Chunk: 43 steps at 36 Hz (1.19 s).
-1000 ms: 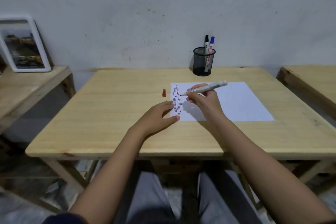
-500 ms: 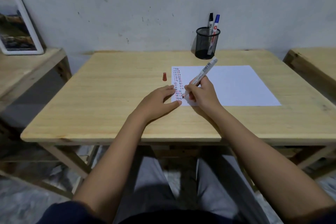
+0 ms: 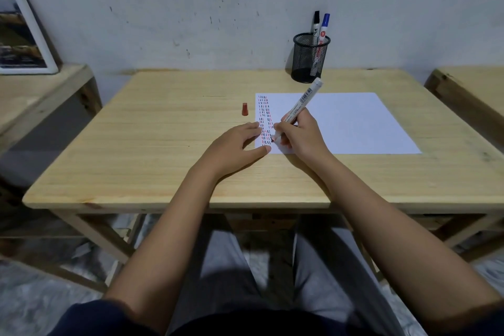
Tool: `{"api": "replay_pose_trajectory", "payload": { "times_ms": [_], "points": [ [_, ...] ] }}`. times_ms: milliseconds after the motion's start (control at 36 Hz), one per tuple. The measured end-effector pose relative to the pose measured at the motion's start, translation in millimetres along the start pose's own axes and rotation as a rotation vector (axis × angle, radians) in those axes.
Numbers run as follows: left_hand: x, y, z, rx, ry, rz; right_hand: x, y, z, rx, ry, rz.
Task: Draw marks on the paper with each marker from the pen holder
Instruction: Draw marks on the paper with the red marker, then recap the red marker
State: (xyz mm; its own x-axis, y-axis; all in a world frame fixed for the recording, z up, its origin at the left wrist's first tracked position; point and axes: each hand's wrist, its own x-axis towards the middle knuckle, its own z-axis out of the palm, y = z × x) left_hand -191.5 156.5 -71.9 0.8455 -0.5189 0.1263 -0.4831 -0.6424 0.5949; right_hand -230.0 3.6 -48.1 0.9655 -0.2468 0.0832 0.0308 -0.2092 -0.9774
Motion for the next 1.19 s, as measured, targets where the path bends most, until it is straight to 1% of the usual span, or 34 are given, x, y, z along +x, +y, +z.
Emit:
{"api": "replay_pose_trajectory", "payload": {
  "times_ms": [194,306,361,444,528,583,694,833,944,972,1000,1028,1111,1139,1194],
  "points": [
    [0,-1,0,0.011,0.008,0.005,-2,-1,-1,0.052,-0.006,0.010],
    [0,-2,0,0.019,0.004,0.012,4,2,-6,0.126,0.077,0.041],
    [0,-3,1,-0.009,0.010,0.009,7,5,-10,0.211,0.096,0.040],
    [2,-4,0,-0.097,0.059,0.002,11,6,-14,0.343,0.093,0.036],
    [3,-4,-5,-0.285,0.162,-0.027,17,4,-18,0.481,0.071,0.071],
    [7,-4,-11,-0.351,0.228,-0.034,22,2,-22,0.542,0.063,0.088],
    [26,-1,-24,-0.264,0.314,-0.043,32,-2,-32,0.530,0.044,0.072],
    [55,-3,-27,-0.186,0.257,-0.120,46,-8,-44,0.519,0.061,0.046],
    [70,-10,-25,-0.086,0.256,-0.123,54,-13,-49,0.561,0.073,0.045],
    [72,-10,-25,-0.115,0.280,-0.124,56,-14,-50,0.581,0.077,0.047],
    [73,-10,-24,-0.197,0.315,-0.129,59,-15,-51,0.599,0.081,0.051],
    [73,-5,-25,-0.335,0.361,-0.152,61,-16,-51,0.616,0.084,0.053],
    [76,13,-29,-0.876,0.501,-0.240,67,-21,-53,0.665,0.098,0.040],
    [79,19,-31,-1.010,0.520,-0.260,69,-23,-53,0.686,0.100,0.030],
    [84,27,-33,-1.188,0.520,-0.271,74,-28,-53,0.726,0.099,0.005]
  ]
}}
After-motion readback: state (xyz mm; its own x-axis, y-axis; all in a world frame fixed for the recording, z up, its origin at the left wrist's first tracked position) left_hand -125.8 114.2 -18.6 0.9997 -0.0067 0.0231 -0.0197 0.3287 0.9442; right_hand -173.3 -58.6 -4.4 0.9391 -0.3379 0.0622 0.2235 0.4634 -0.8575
